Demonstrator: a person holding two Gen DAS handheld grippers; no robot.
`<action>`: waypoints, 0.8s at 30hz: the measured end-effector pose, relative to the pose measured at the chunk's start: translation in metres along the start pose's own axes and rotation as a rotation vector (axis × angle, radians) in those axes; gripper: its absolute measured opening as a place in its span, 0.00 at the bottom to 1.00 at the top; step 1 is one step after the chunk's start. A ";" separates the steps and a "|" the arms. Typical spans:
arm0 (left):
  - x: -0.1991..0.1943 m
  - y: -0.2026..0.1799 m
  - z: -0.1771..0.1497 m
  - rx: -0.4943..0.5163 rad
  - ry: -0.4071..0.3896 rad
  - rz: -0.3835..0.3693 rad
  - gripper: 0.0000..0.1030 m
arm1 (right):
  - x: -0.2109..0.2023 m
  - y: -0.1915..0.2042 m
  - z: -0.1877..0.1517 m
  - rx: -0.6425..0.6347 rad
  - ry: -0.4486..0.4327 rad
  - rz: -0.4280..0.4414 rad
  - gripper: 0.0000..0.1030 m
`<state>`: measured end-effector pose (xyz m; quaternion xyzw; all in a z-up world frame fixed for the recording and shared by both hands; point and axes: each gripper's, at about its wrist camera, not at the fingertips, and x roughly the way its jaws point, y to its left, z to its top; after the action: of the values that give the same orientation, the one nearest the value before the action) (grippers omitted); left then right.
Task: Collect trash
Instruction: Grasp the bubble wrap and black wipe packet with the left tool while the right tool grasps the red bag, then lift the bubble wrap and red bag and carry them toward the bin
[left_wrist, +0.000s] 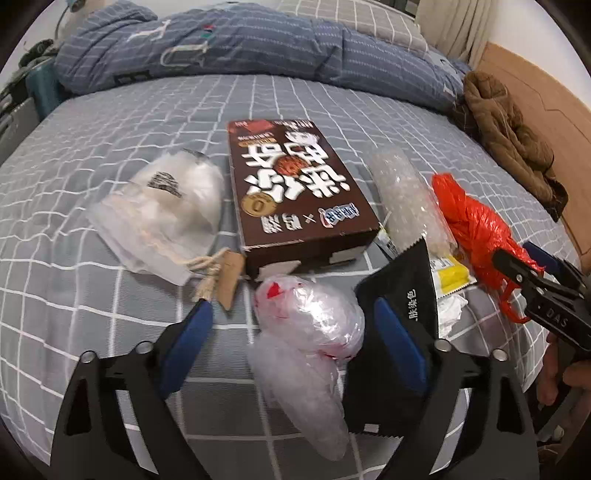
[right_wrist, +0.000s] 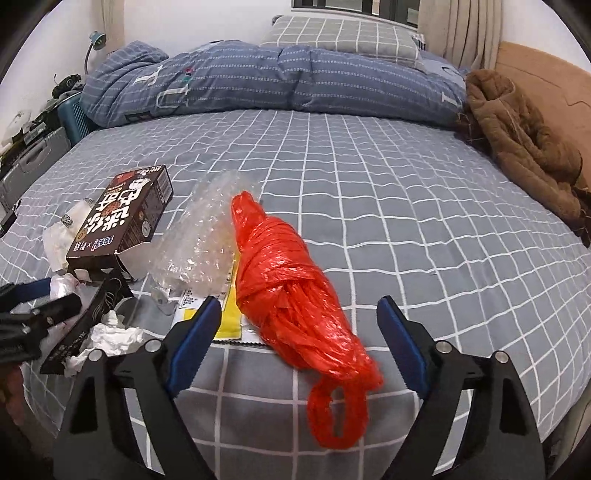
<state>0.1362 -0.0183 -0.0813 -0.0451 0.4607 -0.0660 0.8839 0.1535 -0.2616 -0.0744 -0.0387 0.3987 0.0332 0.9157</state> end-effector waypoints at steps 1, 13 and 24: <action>0.001 -0.001 0.000 0.000 0.000 -0.004 0.78 | 0.003 0.001 0.001 -0.001 0.006 0.003 0.75; 0.007 -0.008 0.000 0.023 0.009 0.003 0.57 | 0.017 0.001 0.005 0.009 0.046 0.010 0.53; -0.006 -0.009 0.003 0.020 -0.012 0.035 0.55 | 0.011 -0.004 0.009 0.035 0.050 0.009 0.32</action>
<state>0.1345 -0.0262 -0.0740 -0.0284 0.4554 -0.0546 0.8881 0.1676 -0.2640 -0.0766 -0.0217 0.4220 0.0293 0.9058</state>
